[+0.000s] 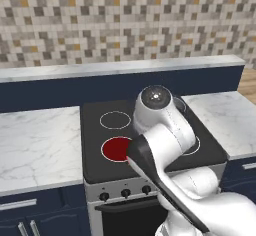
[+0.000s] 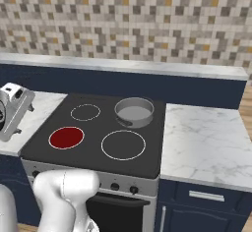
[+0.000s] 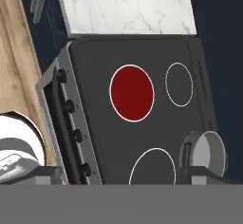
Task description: Turn off the front left burner of the stove.
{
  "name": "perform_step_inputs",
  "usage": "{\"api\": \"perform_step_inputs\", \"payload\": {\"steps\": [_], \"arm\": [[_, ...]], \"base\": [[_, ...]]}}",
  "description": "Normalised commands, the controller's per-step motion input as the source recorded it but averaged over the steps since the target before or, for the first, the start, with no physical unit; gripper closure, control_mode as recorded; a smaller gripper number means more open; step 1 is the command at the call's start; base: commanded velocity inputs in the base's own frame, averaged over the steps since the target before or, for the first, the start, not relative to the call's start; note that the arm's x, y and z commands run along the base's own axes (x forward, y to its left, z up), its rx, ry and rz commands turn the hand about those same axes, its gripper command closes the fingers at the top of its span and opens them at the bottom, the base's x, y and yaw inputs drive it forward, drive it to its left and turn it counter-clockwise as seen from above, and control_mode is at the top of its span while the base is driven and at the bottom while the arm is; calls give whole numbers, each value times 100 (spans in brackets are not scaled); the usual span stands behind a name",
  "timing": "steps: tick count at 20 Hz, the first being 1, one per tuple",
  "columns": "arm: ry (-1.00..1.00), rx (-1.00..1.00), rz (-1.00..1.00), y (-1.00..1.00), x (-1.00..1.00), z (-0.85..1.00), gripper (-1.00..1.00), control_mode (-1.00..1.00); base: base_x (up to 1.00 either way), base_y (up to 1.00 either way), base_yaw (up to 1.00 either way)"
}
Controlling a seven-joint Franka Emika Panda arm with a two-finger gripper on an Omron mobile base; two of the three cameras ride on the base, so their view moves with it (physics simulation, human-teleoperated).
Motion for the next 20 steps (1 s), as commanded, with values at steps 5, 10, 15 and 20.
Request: {"api": "perform_step_inputs", "payload": {"steps": [5,10,15,20], "arm": [[0,-39,85,27,-24,-43,-100,-100],[4,-56,38,79,0,-61,-100,-100],[0,-61,31,78,0,-56,-100,-100],[-1,-54,19,52,0,-55,-100,-100]], "base": [[0,0,0],[0,0,0],[0,0,0],[0,0,0]]}}
